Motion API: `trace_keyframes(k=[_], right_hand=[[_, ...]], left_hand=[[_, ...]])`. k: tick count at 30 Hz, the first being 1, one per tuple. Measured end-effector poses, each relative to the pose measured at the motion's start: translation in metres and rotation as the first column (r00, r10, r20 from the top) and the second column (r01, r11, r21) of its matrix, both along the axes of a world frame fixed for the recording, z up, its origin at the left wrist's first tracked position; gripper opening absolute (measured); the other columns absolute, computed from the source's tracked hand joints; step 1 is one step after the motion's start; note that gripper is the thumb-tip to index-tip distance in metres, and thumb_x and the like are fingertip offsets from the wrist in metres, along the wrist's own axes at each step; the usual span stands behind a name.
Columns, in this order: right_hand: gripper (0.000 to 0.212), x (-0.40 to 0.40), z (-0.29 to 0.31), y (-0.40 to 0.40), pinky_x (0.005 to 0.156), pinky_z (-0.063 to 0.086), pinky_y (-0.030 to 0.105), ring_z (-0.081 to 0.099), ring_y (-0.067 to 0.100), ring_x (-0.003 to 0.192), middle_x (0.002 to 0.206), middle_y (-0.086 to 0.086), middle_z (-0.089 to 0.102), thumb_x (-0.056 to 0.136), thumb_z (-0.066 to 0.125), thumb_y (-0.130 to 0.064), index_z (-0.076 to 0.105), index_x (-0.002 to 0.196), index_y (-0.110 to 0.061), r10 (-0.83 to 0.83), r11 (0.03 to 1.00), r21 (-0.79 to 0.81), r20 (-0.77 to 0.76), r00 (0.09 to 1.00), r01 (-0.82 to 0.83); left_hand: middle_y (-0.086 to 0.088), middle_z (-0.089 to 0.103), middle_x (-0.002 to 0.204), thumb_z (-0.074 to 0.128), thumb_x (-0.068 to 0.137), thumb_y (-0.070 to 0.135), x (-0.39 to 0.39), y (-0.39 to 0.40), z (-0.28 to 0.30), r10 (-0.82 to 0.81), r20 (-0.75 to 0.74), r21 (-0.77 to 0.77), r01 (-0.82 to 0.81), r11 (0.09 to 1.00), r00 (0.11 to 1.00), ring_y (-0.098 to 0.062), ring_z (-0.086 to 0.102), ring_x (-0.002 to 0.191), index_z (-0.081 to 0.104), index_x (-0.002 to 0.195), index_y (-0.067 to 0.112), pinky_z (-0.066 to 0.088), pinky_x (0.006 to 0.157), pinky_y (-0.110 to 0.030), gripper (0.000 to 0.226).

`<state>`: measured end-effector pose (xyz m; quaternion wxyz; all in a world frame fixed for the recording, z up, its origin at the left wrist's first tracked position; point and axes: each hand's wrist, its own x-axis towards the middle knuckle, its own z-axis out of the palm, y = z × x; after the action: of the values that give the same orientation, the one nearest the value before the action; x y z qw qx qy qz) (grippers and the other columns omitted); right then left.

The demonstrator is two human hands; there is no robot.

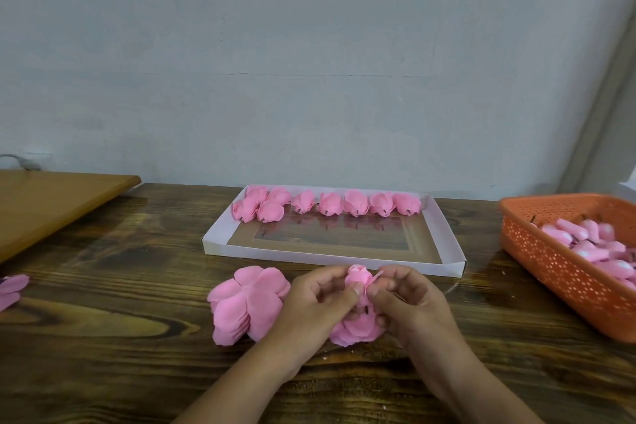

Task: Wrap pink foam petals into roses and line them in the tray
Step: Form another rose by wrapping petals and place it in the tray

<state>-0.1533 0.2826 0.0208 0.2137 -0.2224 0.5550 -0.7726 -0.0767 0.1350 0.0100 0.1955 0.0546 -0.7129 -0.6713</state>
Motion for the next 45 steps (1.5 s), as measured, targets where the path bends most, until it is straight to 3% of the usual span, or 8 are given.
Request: trace_keyframes(k=[8, 13, 19, 25, 31, 37, 41, 45], right_hand=[[0.018, 0.001, -0.001, 0.001, 0.060, 0.050, 0.035, 0.058, 0.021, 0.061, 0.078, 0.013, 0.070, 0.070, 0.077, -0.020, 0.073, 0.086, -0.014, -0.010, 1.000, 0.023, -0.023, 1.000, 0.010], [0.012, 0.002, 0.000, 0.003, 0.060, 0.054, 0.031, 0.064, 0.019, 0.065, 0.082, 0.013, 0.074, 0.079, 0.072, -0.020, 0.076, 0.088, -0.014, -0.042, 0.994, 0.092, -0.177, 0.983, 0.059], [0.008, 0.003, 0.001, 0.001, 0.069, 0.058, 0.046, 0.070, 0.031, 0.073, 0.082, 0.011, 0.076, 0.085, 0.071, -0.010, 0.078, 0.089, -0.014, -0.118, 0.984, 0.099, -0.275, 0.954, 0.150], [0.019, 0.005, 0.002, 0.001, 0.065, 0.059, 0.030, 0.071, 0.023, 0.074, 0.085, 0.007, 0.077, 0.086, 0.069, -0.006, 0.081, 0.088, -0.020, -0.085, 0.987, 0.105, -0.284, 0.955, 0.119], [0.020, 0.001, 0.001, 0.003, 0.077, 0.057, 0.048, 0.068, 0.033, 0.081, 0.091, 0.013, 0.076, 0.091, 0.062, -0.008, 0.080, 0.092, -0.018, -0.032, 0.992, 0.115, -0.102, 0.994, 0.043], [0.016, -0.012, -0.003, 0.004, 0.060, 0.053, 0.032, 0.067, 0.018, 0.070, 0.086, 0.008, 0.074, 0.089, 0.065, -0.010, 0.073, 0.099, -0.020, -0.133, 0.987, 0.105, 0.131, 0.982, 0.120], [0.015, -0.010, 0.000, 0.003, 0.052, 0.051, 0.027, 0.067, 0.015, 0.065, 0.086, 0.010, 0.075, 0.078, 0.073, -0.021, 0.075, 0.093, -0.017, -0.042, 0.985, 0.173, 0.178, 0.983, 0.010], [0.038, -0.005, 0.005, 0.002, 0.046, 0.044, 0.023, 0.059, 0.014, 0.055, 0.083, 0.014, 0.071, 0.071, 0.075, -0.035, 0.074, 0.100, -0.010, 0.125, 0.971, 0.170, 0.253, 0.959, -0.171]], left_hand=[[0.003, 0.078, 0.106, 0.068, 0.096, 0.021, 0.001, -0.002, 0.000, -0.030, -0.002, -0.073, 0.030, 0.997, 1.000, -0.014, 0.073, 0.103, 0.074, 0.120, 0.023, 0.060, 0.086, -0.029, 0.024], [0.004, 0.078, 0.108, 0.068, 0.094, 0.035, 0.001, -0.002, 0.001, -0.054, -0.009, -0.090, 0.053, 0.995, 0.999, -0.014, 0.072, 0.106, 0.075, 0.118, 0.031, 0.059, 0.090, -0.033, 0.025], [0.007, 0.077, 0.109, 0.067, 0.092, 0.046, 0.002, 0.001, 0.004, -0.076, -0.033, -0.135, 0.071, 0.988, 0.997, -0.013, 0.071, 0.108, 0.074, 0.116, 0.036, 0.058, 0.091, -0.032, 0.027], [0.001, 0.078, 0.111, 0.076, 0.089, 0.034, 0.003, 0.002, 0.005, -0.098, -0.080, -0.081, 0.091, 0.992, 0.992, -0.018, 0.072, 0.108, 0.075, 0.116, 0.033, 0.058, 0.090, -0.030, 0.027], [0.005, 0.078, 0.108, 0.073, 0.092, 0.028, 0.003, 0.002, 0.006, -0.046, -0.033, -0.092, 0.042, 0.995, 0.998, -0.014, 0.073, 0.105, 0.076, 0.114, 0.036, 0.059, 0.087, -0.031, 0.023], [0.002, 0.079, 0.103, 0.072, 0.093, 0.022, 0.004, -0.001, 0.009, 0.044, -0.016, 0.009, -0.044, 0.999, 0.999, -0.015, 0.074, 0.100, 0.076, 0.110, 0.039, 0.060, 0.084, -0.028, 0.024], [-0.007, 0.079, 0.100, 0.075, 0.090, 0.020, 0.005, 0.000, 0.012, 0.054, -0.030, 0.170, -0.048, 0.984, 0.998, -0.021, 0.076, 0.097, 0.079, 0.103, 0.032, 0.061, 0.083, -0.029, 0.018], [-0.018, 0.077, 0.100, 0.085, 0.077, 0.027, 0.003, 0.000, 0.015, 0.034, -0.078, 0.346, -0.005, 0.938, 0.996, -0.027, 0.075, 0.093, 0.081, 0.100, 0.018, 0.060, 0.081, -0.029, 0.025]])
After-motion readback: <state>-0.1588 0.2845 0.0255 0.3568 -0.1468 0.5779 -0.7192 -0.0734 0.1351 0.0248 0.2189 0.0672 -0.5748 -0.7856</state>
